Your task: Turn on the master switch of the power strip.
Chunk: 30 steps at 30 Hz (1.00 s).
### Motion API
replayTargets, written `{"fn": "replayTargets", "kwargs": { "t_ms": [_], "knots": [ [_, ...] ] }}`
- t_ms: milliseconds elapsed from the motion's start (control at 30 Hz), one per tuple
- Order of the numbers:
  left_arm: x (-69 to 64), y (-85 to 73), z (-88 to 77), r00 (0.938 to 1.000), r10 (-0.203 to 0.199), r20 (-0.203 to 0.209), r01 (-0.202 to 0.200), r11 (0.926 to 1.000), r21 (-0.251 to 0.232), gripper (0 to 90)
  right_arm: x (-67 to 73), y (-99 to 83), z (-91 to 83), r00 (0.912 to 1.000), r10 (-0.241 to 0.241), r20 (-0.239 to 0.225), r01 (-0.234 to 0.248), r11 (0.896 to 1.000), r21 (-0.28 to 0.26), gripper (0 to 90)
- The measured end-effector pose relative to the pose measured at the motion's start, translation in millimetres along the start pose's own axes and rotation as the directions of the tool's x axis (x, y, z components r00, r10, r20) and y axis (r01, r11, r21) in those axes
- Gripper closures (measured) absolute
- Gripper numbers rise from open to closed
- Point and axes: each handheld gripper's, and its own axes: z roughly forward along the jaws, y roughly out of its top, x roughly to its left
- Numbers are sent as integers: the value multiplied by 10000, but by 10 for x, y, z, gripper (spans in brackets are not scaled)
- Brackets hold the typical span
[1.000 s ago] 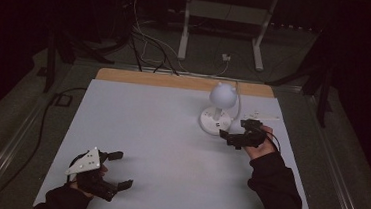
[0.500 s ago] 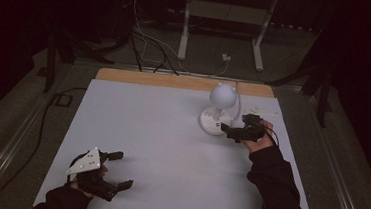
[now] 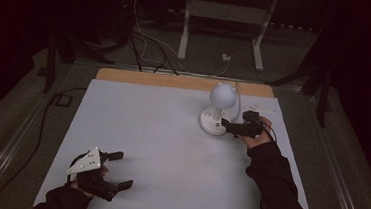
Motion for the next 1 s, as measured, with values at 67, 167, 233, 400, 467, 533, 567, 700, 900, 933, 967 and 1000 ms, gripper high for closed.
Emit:
{"fn": "replayTargets", "kwargs": {
  "t_ms": [67,167,233,400,467,533,567,700,900,933,967,1000],
  "knots": [
    [2,0,-2,10000,-13,-5,13,10000,-14,2,-8,12,18,9999,86,71,-85,9999,-68,76],
    [4,-1,-1,10000,-22,-4,22,10000,-4,2,-7,20,27,9997,126,197,-125,9999,-78,133],
    [4,-2,1,10000,-10,0,10,10000,11,2,-4,26,34,9993,231,281,-228,9997,-103,162],
    [8,-3,0,10000,-17,4,17,10000,9,2,20,27,60,9980,282,561,-275,9995,-127,348],
    [9,-3,0,10000,-22,4,22,10000,12,2,22,27,62,9978,354,568,-346,9993,-143,388],
    [9,-3,1,10000,-18,2,18,10000,22,2,20,24,70,9980,311,552,-302,9994,-179,482],
    [10,-4,1,10000,-13,6,13,10000,28,2,20,24,70,9980,311,552,-302,9994,-179,482],
    [10,-4,2,10000,-24,8,24,10000,24,2,18,20,80,9973,245,690,-238,9997,-114,553],
    [9,-5,5,10000,-57,15,57,10000,52,2,23,32,71,9968,157,779,-138,9996,-256,652],
    [9,-5,5,10000,-53,9,53,10000,49,2,26,35,70,9969,158,776,-139,9996,-243,664],
    [10,-4,5,10000,-57,8,57,10000,44,2,31,38,72,9966,174,802,-156,9996,-228,681],
    [10,-4,5,10000,-63,6,63,10000,37,2,36,39,73,9961,162,871,-144,9997,-210,709]
  ]
}}
